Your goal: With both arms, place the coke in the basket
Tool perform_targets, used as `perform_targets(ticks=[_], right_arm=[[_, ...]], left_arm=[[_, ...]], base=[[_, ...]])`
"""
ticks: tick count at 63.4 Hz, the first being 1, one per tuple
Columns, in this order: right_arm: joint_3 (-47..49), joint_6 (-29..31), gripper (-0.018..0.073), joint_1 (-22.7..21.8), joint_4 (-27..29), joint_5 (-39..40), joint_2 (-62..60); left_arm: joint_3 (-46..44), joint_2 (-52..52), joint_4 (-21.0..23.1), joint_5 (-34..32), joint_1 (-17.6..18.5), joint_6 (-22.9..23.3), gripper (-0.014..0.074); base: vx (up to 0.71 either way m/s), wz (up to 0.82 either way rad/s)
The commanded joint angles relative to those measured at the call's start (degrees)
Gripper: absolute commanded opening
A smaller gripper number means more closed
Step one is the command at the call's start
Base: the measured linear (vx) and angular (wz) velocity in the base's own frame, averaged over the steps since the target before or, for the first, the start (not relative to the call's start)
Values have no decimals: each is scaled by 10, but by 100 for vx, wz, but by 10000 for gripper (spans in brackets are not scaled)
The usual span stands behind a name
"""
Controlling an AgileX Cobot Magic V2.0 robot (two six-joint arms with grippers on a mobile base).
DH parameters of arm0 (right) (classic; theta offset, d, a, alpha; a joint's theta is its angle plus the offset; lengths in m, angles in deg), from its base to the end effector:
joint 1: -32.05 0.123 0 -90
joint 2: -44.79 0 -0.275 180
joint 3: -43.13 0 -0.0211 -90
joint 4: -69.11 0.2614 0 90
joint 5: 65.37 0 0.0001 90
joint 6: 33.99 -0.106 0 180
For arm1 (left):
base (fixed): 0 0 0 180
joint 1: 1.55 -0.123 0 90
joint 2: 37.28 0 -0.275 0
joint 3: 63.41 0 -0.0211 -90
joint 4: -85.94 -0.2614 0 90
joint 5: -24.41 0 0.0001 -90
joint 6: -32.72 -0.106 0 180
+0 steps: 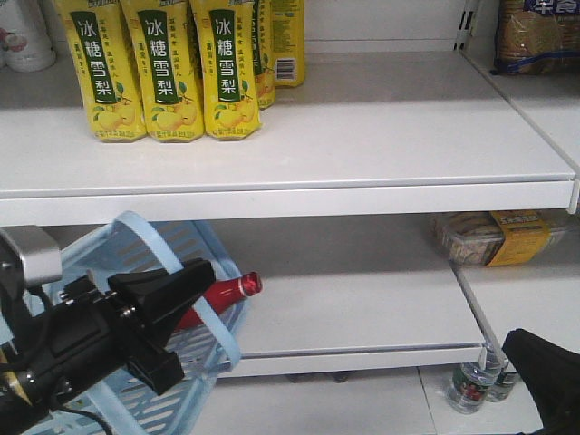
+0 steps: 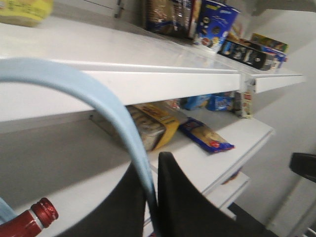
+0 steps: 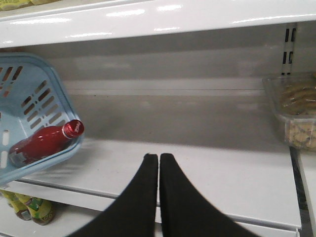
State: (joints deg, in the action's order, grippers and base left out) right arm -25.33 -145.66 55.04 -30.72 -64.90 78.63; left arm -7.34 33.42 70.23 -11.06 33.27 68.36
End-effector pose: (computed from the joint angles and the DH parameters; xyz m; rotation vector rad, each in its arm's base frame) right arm 0.1240 0.0534 0.2184 -0.1816 1.7995 0.4423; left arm 0.1840 -0.1483 0.2386 0.3040 1.6595 -0.8943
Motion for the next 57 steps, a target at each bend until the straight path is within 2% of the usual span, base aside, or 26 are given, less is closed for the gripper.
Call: perform_targets(ticks=[1, 4, 13, 26, 31, 57], right_arm=[[16, 7, -5, 0, -21, -14, 2], [16, 7, -5, 0, -21, -14, 2], [16, 7, -5, 0, -21, -14, 2], [16, 7, -5, 0, -21, -14, 2], [16, 7, -5, 0, -21, -14, 2], [16, 7, -5, 0, -21, -14, 2]], left_arm=[[-14, -47, 63, -28, 4, -96, -6], [-10, -64, 76, -6, 4, -117, -6], [3, -108, 77, 51, 4, -172, -6], [45, -172, 124, 79, 4, -262, -6], [68, -204, 135, 81, 4, -281, -6], [202, -331, 141, 109, 4, -282, -6]], base=[[0, 0], [0, 0], [0, 0], [0, 0], [0, 0], [0, 0]])
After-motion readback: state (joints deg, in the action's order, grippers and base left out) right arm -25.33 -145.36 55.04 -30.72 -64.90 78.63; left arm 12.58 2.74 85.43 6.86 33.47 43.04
